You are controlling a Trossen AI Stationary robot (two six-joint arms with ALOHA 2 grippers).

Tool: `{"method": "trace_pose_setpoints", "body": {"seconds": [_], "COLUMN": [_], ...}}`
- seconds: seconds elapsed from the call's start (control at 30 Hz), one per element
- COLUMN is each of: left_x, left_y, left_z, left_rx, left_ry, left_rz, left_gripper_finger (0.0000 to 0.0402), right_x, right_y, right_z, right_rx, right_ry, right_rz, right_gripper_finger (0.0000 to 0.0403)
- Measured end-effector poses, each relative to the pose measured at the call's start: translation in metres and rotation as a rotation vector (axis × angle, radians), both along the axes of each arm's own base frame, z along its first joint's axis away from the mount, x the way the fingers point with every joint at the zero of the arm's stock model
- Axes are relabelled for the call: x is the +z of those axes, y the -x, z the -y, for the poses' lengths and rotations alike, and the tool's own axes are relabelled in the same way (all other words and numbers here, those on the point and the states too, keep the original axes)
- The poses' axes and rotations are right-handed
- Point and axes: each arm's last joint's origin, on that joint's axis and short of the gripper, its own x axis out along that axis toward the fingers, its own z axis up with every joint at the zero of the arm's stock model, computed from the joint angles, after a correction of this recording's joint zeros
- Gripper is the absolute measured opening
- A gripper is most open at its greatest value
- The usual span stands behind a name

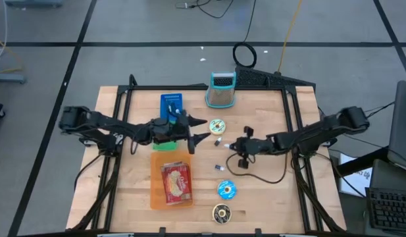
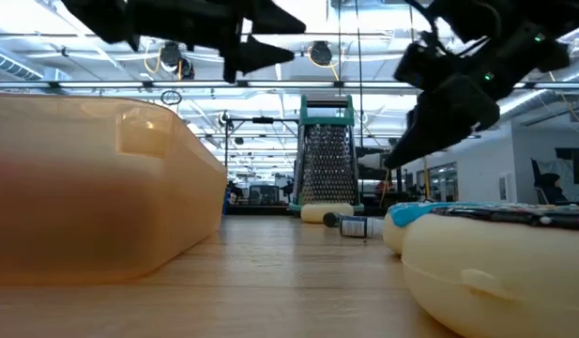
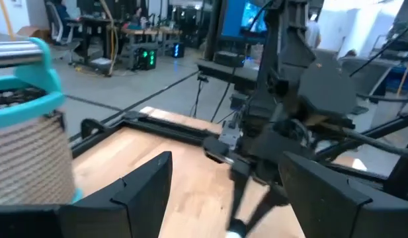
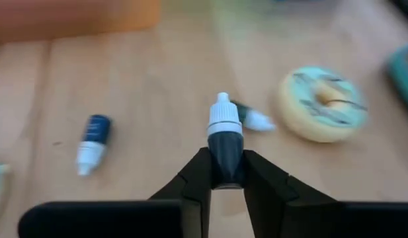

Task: Pick & Place Food Item
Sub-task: Put the bottom black food coloring bottle into the blue bin

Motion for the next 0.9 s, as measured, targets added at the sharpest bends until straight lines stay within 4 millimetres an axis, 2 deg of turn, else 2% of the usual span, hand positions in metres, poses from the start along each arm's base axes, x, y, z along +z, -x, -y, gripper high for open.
{"method": "trace_pose_setpoints", "body": {"seconds": [0.17, 0.27, 0.4, 0.57, 0.9], "left_x": [-0.028, -0.037, -0.037, -0.03, -0.026], "left_y": [-0.022, -0.039, -0.062, -0.082, -0.086], "left_z": [-0.001, 0.0, 0.006, 0.018, 0.026], "left_rx": [-0.045, -0.115, -0.211, -0.285, -0.303], "left_ry": [-0.004, -0.006, -0.06, -0.162, -0.164], "left_rz": [0.023, 0.041, 0.039, 0.072, 0.077], "left_gripper_finger": [0.0274, 0.0274, 0.0274, 0.0274, 0.0274], "right_x": [0.005, 0.007, 0.011, 0.015, 0.037], "right_y": [0.025, 0.034, 0.039, 0.04, 0.042], "right_z": [0.007, 0.008, 0.005, 0.001, -0.009], "right_rx": [-0.057, -0.04, 0.085, 0.138, 0.256], "right_ry": [-0.002, -0.029, -0.102, -0.101, -0.067], "right_rz": [0.157, 0.311, 0.487, 0.577, 0.786], "right_gripper_finger": [0.0061, 0.006, 0.0059, 0.006, 0.0061]}}
